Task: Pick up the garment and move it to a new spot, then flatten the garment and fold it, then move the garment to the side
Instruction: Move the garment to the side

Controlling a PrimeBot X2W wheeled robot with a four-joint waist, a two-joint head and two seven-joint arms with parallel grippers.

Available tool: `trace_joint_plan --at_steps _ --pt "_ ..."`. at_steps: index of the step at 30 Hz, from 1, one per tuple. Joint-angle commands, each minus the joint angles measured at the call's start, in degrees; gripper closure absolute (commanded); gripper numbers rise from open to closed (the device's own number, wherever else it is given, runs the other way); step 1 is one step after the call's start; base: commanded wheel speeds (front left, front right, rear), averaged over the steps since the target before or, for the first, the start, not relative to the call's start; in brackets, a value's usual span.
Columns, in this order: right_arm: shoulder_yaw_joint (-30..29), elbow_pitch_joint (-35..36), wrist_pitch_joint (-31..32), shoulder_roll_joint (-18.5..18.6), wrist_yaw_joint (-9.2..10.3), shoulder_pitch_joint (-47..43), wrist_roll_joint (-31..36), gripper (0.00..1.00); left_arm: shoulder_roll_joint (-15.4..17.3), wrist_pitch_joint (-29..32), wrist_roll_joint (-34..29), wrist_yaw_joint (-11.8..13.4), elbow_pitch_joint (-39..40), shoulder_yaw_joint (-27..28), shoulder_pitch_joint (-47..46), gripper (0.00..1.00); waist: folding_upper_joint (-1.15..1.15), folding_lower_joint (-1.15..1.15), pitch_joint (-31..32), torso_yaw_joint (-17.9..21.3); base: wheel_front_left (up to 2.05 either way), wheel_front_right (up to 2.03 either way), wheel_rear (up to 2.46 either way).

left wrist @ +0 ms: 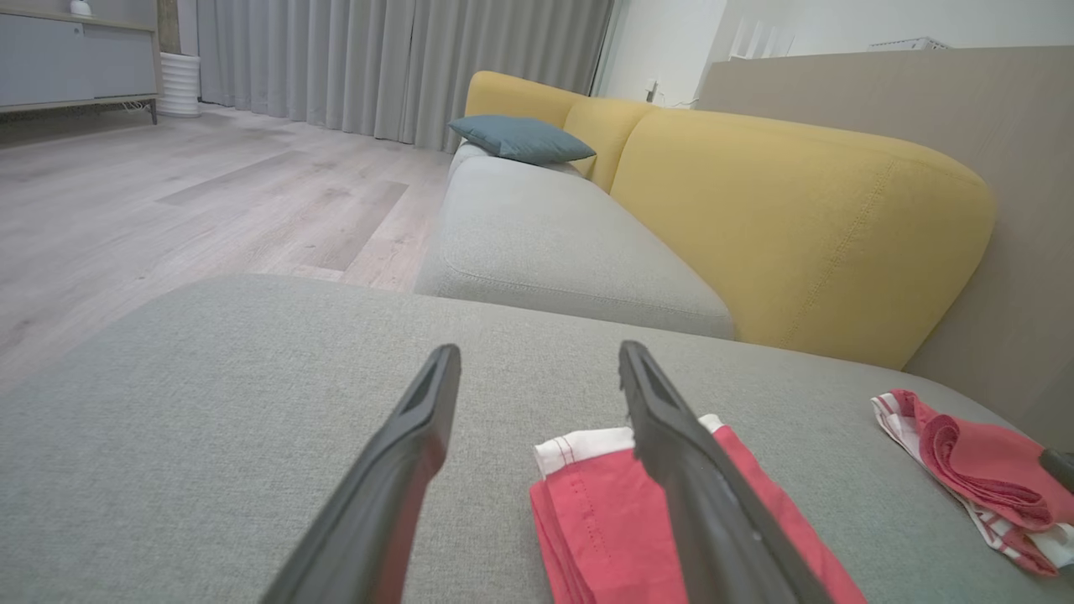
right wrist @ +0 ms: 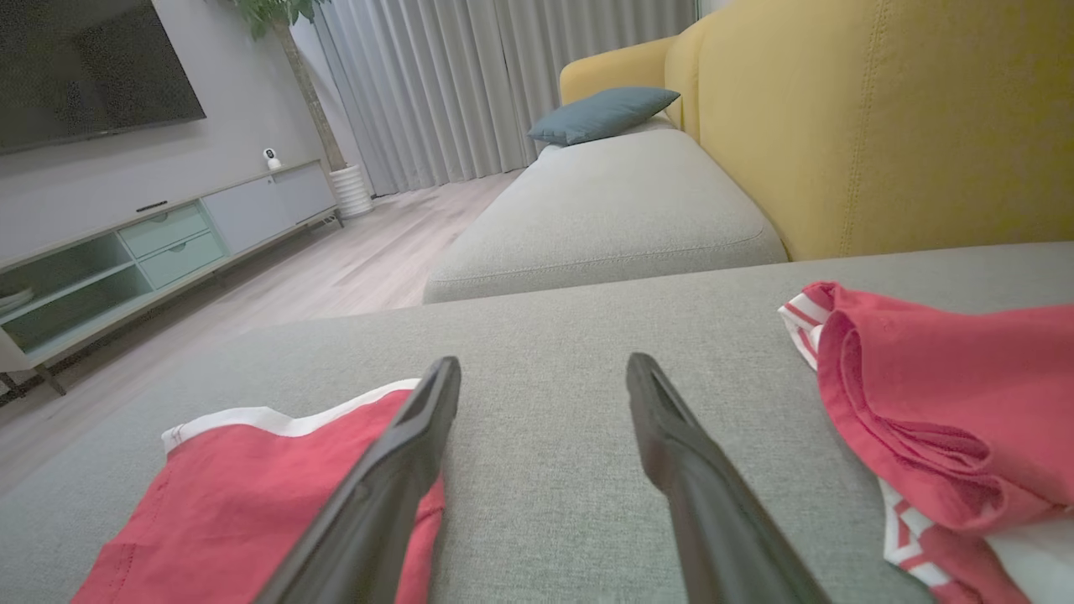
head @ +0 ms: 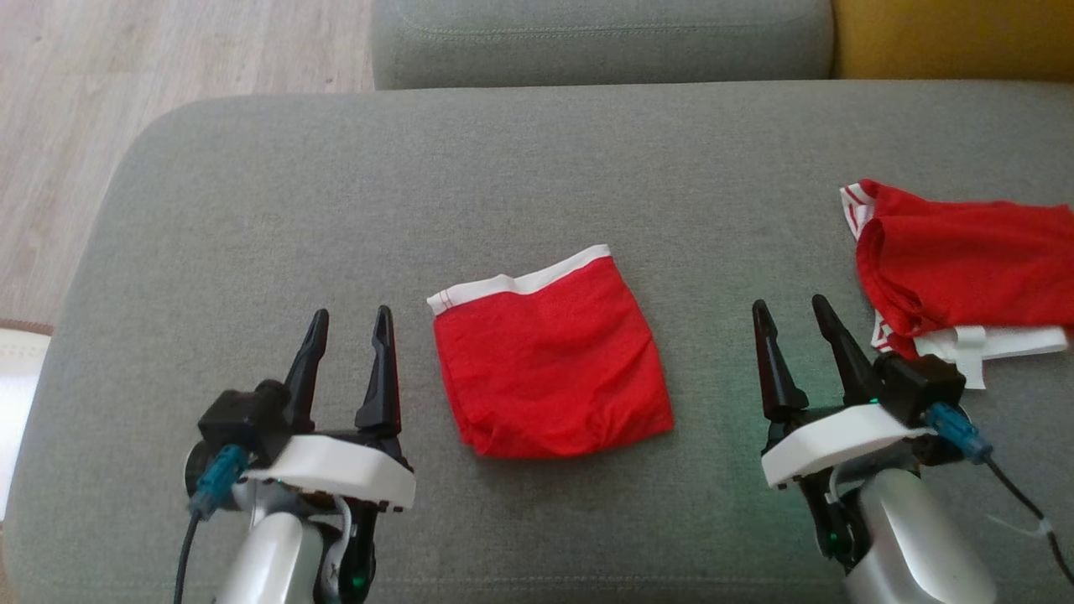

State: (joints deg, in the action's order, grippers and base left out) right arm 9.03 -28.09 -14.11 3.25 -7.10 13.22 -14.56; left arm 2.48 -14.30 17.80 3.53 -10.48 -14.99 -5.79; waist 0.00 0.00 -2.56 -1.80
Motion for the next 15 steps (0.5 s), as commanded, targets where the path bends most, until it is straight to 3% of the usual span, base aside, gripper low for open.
trace_joint_plan --at_steps 1,15 --pt "1.44 1.63 0.14 -0.37 -0.39 1.38 -0.26 0.00 0.40 -0.70 -0.32 0.05 2.22 1.63 -2.35 0.00 0.00 0.00 -0.40 -0.34 0.00 0.00 0.00" --pt "6.44 -6.87 8.85 -0.37 -0.39 5.22 -7.36 0.00 0.40 -0.70 0.21 0.26 2.02 -0.51 -3.77 0.00 0.00 0.00 -2.74 -6.53 0.00 0.00 0.00"
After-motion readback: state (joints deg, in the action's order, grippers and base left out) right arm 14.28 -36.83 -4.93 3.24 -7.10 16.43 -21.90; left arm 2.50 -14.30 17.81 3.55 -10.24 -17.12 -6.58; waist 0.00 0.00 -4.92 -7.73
